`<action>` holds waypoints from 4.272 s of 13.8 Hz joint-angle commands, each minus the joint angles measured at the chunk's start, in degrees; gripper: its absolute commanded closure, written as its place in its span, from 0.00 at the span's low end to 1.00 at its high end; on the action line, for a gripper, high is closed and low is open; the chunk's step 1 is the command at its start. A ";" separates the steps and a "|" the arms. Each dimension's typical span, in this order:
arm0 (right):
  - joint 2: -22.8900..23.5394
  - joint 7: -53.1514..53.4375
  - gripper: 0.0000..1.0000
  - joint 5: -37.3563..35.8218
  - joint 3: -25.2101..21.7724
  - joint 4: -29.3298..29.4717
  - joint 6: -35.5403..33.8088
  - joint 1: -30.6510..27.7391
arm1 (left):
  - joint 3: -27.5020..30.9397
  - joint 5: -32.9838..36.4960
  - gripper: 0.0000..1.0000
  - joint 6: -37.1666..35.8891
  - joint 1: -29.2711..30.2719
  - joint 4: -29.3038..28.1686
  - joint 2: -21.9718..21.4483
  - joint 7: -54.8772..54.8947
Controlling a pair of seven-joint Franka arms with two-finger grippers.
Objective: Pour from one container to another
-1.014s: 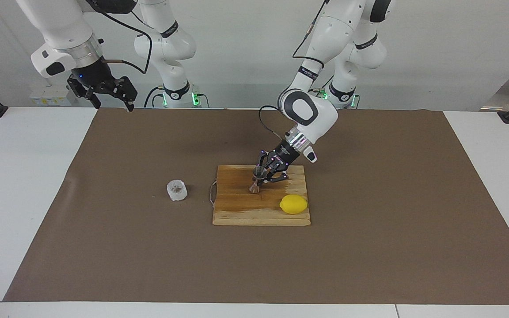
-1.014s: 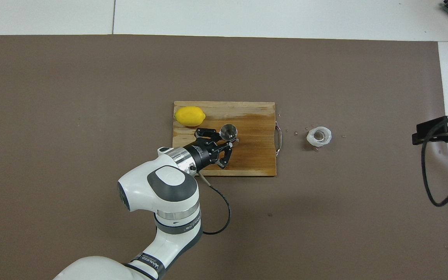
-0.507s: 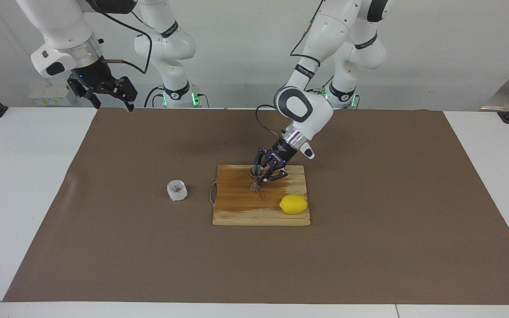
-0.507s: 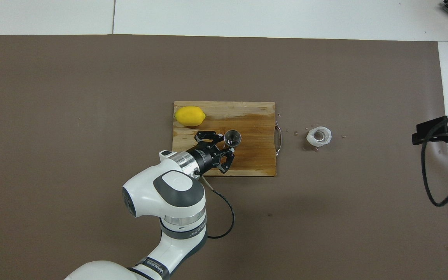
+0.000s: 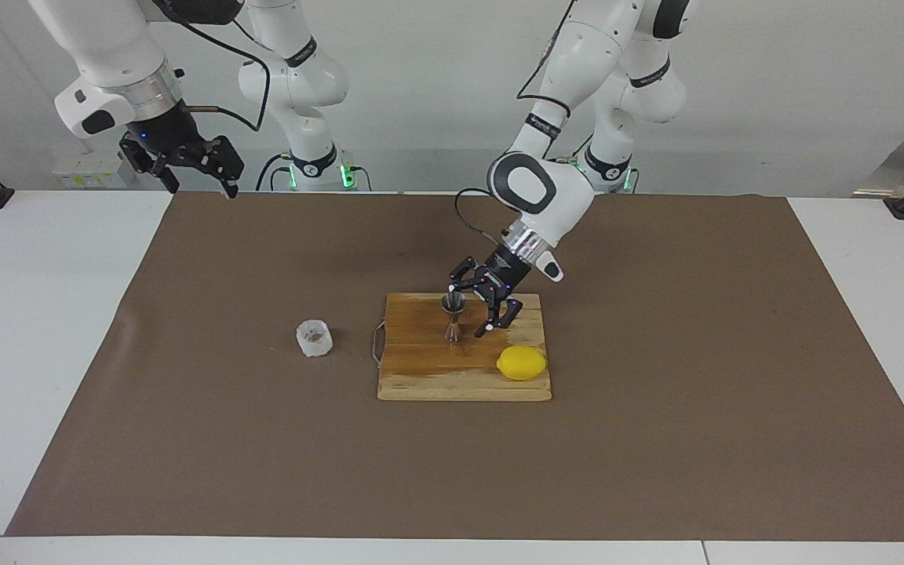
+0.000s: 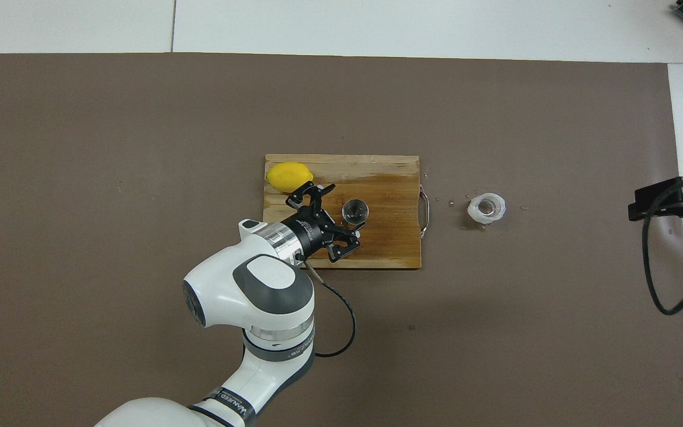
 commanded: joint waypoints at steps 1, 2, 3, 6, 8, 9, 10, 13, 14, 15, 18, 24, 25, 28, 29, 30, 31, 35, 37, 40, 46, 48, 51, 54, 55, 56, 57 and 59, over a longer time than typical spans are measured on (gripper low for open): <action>-0.89 0.45 0.00 -0.81 0.30 -0.94 0.37 -0.34 | 0.27 2.90 0.00 1.50 -1.03 -0.95 -2.29 0.61; -0.89 0.45 0.00 -0.81 0.30 -0.85 0.37 -0.34 | 0.27 3.61 0.00 1.59 -1.12 -1.30 -2.91 0.61; -0.89 0.45 0.00 -0.81 0.30 -0.94 0.37 -0.34 | 0.27 3.79 0.00 1.59 -1.21 -1.48 -3.09 0.70; -0.89 0.36 0.00 -0.81 0.13 -0.94 -0.07 -0.52 | 0.18 3.97 0.00 1.67 -1.21 -1.48 -3.96 0.61; -0.98 0.36 0.00 -0.81 -0.05 -0.94 -0.33 -1.66 | -0.34 3.88 0.00 2.72 -1.21 -1.13 -4.67 0.09; -1.32 0.28 0.00 -0.81 -0.05 -0.94 -1.38 -1.75 | -0.69 3.88 0.00 3.08 -1.21 -0.61 -4.67 0.00; -2.20 0.36 0.00 -0.81 -0.05 -0.94 -1.30 -1.75 | -0.61 3.88 0.00 3.17 -1.21 -0.43 -5.10 0.00; -2.47 -3.21 0.00 1.19 -0.05 -1.20 -0.34 -1.75 | -0.43 5.27 0.00 3.17 -1.12 0.97 -5.99 0.35; -2.99 -6.89 0.00 1.73 -0.05 -2.33 0.62 -1.75 | -0.43 7.72 0.00 3.08 -1.03 1.33 -5.99 0.35; -4.04 -11.54 0.00 2.00 -0.05 -4.78 2.37 -1.75 | -0.43 10.70 0.00 2.91 -1.03 1.68 -6.42 0.44; -7.38 -23.51 0.00 5.60 -0.14 -12.95 7.30 -1.75 | -0.43 20.55 0.00 2.73 -1.03 2.03 -6.78 0.53; -9.24 -44.86 0.00 11.39 -0.05 -21.93 13.00 -1.05 | -0.35 39.18 0.00 2.38 -0.59 2.47 -6.43 0.79; -9.33 -49.60 0.00 13.06 -0.05 -23.25 15.38 -1.05 | -0.26 42.78 0.00 2.12 -0.42 2.47 -6.34 0.70; -8.45 -64.80 0.00 17.00 -0.13 -25.10 18.73 -1.92 | 0.27 56.21 0.00 -5.94 2.73 3.17 -6.51 0.79; -6.45 -70.85 0.00 19.38 -0.14 -25.20 19.52 -3.32 | 0.27 62.00 0.00 -10.24 4.66 4.48 -6.34 0.79; -4.34 -77.96 0.00 21.92 -0.14 -25.20 20.57 -4.64 | 0.27 67.72 0.00 -15.06 6.25 5.97 -6.25 0.79; -1.97 -84.39 0.00 24.82 -0.14 -25.20 22.41 -5.17 | 0.27 73.26 0.00 -19.38 7.83 6.77 -6.16 0.79; 7.71 -106.63 0.00 37.21 -0.14 -24.93 24.19 -8.51 | 0.27 92.78 0.00 -29.94 12.40 8.45 -6.78 1.66; 10.00 -112.38 0.00 39.17 -0.05 -24.93 25.59 -8.86 | 0.27 101.57 0.00 -35.74 15.13 8.36 -8.18 5.77; 14.92 -122.48 0.00 44.97 -0.14 -24.67 26.12 -9.39 | 0.27 104.77 0.00 -46.10 21.18 7.40 -11.42 20.51; 23.10 -136.29 0.00 53.84 0.13 -23.18 25.24 -10.63 | 0.27 110.49 0.00 -57.55 32.09 3.27 -22.32 41.89; 25.64 -139.10 0.00 56.21 0.65 -23.18 26.12 -10.01 | 0.27 111.45 0.00 -61.50 34.55 3.44 -24.35 46.21; 26.27 -142.10 0.00 57.98 0.66 -23.61 28.49 -9.22 | 0.27 114.62 0.00 -65.11 36.75 5.88 -25.24 48.95; 26.27 -143.25 0.00 58.07 0.66 -24.14 29.11 -7.64 | 0.18 115.24 0.00 -70.29 40.44 13.69 -22.26 53.77; 26.27 -143.25 0.00 58.07 0.66 -24.23 29.46 -7.64 | 0.18 115.24 0.00 -71.53 41.41 16.07 -21.47 54.66; 26.27 -143.42 0.00 57.99 0.66 -24.23 30.25 -7.55 | 0.18 115.32 0.00 -72.58 42.03 18.10 -20.33 55.10; 26.27 -143.60 0.00 58.07 0.66 -24.58 30.51 -7.20 | 0.27 115.67 0.00 -72.85 42.03 19.86 -19.53 55.28; 26.27 -143.69 0.00 57.99 0.66 -24.85 31.57 -6.94 | 0.36 115.85 0.00 -72.77 42.12 20.58 -19.09 55.28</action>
